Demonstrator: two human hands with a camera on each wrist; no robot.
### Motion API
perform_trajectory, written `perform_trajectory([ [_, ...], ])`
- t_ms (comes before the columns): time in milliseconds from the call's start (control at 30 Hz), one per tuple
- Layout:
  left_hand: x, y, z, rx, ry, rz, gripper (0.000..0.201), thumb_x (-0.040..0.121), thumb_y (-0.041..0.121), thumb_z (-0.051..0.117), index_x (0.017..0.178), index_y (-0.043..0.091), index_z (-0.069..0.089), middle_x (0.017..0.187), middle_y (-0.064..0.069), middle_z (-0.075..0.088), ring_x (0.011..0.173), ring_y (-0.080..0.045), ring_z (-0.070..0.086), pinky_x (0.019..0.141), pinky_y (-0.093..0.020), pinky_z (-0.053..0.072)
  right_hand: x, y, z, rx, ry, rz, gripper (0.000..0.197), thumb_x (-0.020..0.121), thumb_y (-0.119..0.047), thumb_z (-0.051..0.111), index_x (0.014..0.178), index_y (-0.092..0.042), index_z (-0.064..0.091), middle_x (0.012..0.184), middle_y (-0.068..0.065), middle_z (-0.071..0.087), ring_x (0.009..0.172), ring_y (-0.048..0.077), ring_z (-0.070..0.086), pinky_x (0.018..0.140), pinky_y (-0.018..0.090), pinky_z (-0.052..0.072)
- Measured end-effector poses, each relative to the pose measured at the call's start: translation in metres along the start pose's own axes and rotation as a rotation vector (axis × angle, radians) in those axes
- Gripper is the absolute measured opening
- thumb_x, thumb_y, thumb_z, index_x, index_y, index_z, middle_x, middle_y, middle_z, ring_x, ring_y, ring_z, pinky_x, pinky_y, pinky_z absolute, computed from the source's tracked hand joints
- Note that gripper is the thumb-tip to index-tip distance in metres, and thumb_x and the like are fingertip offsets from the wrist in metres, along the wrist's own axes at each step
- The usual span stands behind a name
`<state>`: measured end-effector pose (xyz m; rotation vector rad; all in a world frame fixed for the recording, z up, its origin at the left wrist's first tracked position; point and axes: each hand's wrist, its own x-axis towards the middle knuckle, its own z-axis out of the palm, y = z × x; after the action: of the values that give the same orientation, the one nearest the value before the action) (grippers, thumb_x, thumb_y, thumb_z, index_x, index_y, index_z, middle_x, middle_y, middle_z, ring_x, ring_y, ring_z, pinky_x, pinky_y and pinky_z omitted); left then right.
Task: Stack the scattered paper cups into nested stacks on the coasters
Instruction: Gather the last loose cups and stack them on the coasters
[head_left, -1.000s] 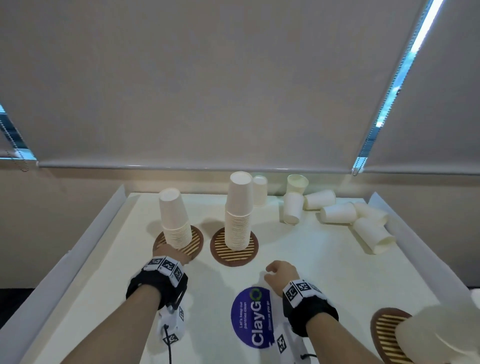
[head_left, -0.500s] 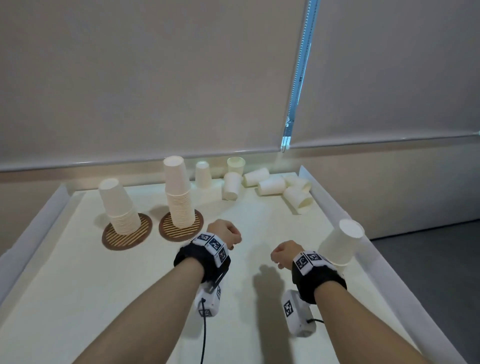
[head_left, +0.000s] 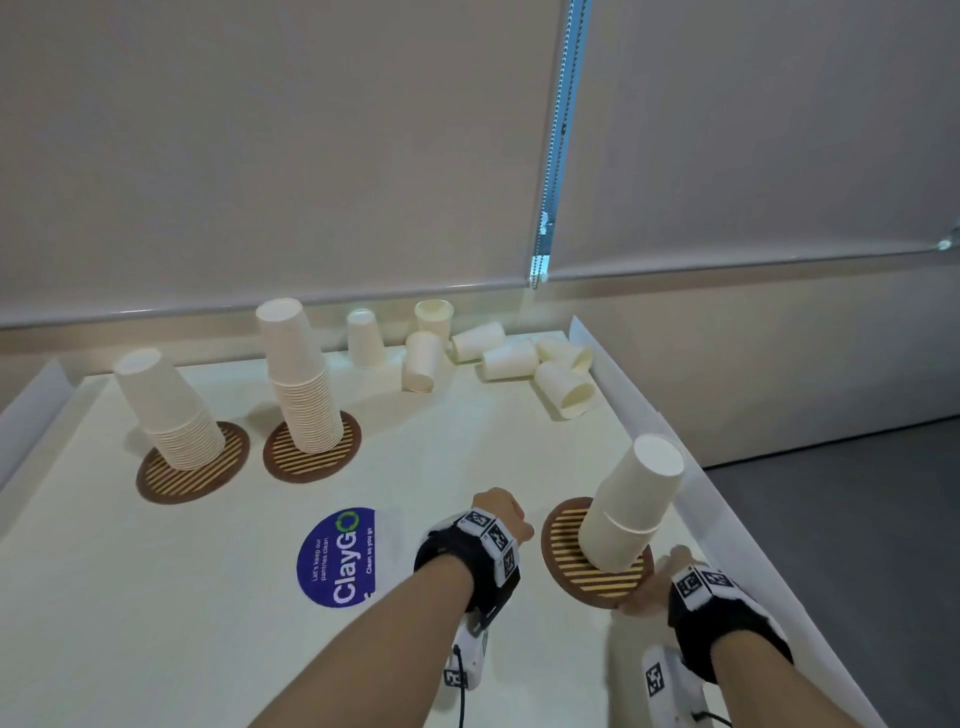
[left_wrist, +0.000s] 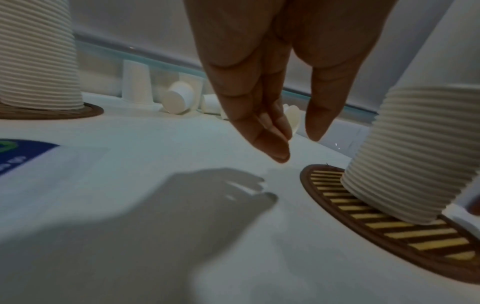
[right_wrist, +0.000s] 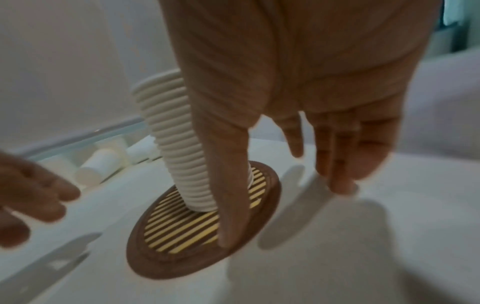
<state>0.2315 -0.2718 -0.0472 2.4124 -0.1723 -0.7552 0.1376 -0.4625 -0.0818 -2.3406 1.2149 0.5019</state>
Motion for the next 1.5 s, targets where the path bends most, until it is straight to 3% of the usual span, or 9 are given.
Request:
perform_trajectory([
  [67,0.007,0.001,0.011,0.04,-0.004,-0.042,0.034,0.087,0.017,0.056,0.059,0.02,0.037,0.064,0.002,0.039,0.057,-0.015,0.042,0.055,-0.02,0.036,0.005,-0.006,-0.001,0.043,-0.042,-0.056,0.086,0.07,-0.037,0.077,0.137,-0.012,0.031,0.141,0.012,0.035,0.128,0.028,0.042,0.102,0.034,0.041],
  [133,0.009,0.001,0.018,0.068,-0.014,-0.036,0.042,0.089,0.025,0.055,0.058,0.021,0.026,0.062,0.005,0.029,0.052,-0.007,0.03,0.05,-0.016,0.028,0.007,-0.012,-0.003,0.015,-0.091,-0.06,0.103,0.057,-0.041,0.085,0.138,-0.014,0.028,0.139,0.01,0.03,0.129,0.026,0.041,0.1,0.031,0.042],
  [267,0.017,-0.002,0.027,0.046,-0.012,-0.018,0.045,0.086,0.026,0.058,0.058,0.022,0.022,0.061,0.007,0.027,0.051,-0.005,0.027,0.05,-0.016,0.026,0.011,-0.031,0.002,-0.01,-0.09,-0.116,0.122,0.04,-0.043,0.091,0.14,-0.015,0.027,0.14,0.007,0.031,0.13,0.025,0.042,0.108,0.032,0.039],
  [533,0.031,-0.02,0.007,0.085,0.044,-0.177,0.034,0.085,0.013,0.059,0.06,0.013,0.035,0.06,0.001,0.042,0.053,-0.01,0.045,0.043,-0.017,0.032,-0.001,-0.08,0.015,-0.002,-0.152,-0.226,0.104,0.051,-0.024,0.091,0.133,-0.007,0.031,0.137,0.01,0.04,0.127,0.028,0.047,0.105,0.036,0.043],
  [633,0.03,-0.037,-0.01,0.125,0.073,-0.2,0.005,0.087,0.011,0.057,0.089,0.007,0.053,0.091,-0.004,0.061,0.093,-0.02,0.065,0.064,-0.022,0.049,-0.012,-0.099,0.028,-0.035,-0.173,-0.312,0.097,0.054,-0.025,0.089,0.133,-0.01,0.034,0.135,0.01,0.038,0.126,0.028,0.047,0.105,0.036,0.043],
  [667,0.031,-0.045,-0.012,0.139,0.099,-0.217,0.016,0.087,0.01,0.057,0.102,0.006,0.054,0.105,-0.007,0.063,0.1,-0.022,0.064,0.074,-0.026,0.052,-0.016,-0.105,0.032,-0.036,-0.178,-0.331,0.095,0.055,-0.025,0.088,0.132,-0.012,0.035,0.134,0.01,0.037,0.125,0.029,0.047,0.105,0.037,0.043],
  [933,0.038,-0.1,-0.046,0.152,0.267,-0.272,0.025,0.09,0.013,0.055,0.115,0.009,0.053,0.117,-0.009,0.062,0.105,-0.022,0.062,0.086,-0.027,0.049,-0.036,-0.154,0.069,-0.065,-0.128,-0.497,0.072,0.064,-0.027,0.08,0.125,-0.015,0.045,0.128,0.009,0.038,0.118,0.03,0.051,0.1,0.033,0.046],
  [1200,0.057,-0.117,-0.072,0.179,0.224,-0.075,0.039,0.081,0.015,0.063,0.12,0.017,0.062,0.124,-0.003,0.061,0.114,-0.019,0.057,0.095,-0.024,0.046,-0.011,-0.196,0.084,0.017,-0.049,-0.596,0.035,0.08,-0.017,0.062,0.115,-0.01,0.061,0.131,0.012,0.043,0.121,0.031,0.046,0.098,0.029,0.043],
  [1500,0.081,-0.117,-0.088,0.295,0.165,-0.012,0.092,0.061,0.037,0.084,0.137,0.015,0.039,0.133,-0.004,0.038,0.122,-0.019,0.045,0.103,-0.028,0.041,0.016,-0.237,0.09,0.09,0.054,-0.682,0.026,0.082,-0.015,0.061,0.107,-0.011,0.068,0.122,0.012,0.052,0.112,0.029,0.053,0.087,0.027,0.046],
])
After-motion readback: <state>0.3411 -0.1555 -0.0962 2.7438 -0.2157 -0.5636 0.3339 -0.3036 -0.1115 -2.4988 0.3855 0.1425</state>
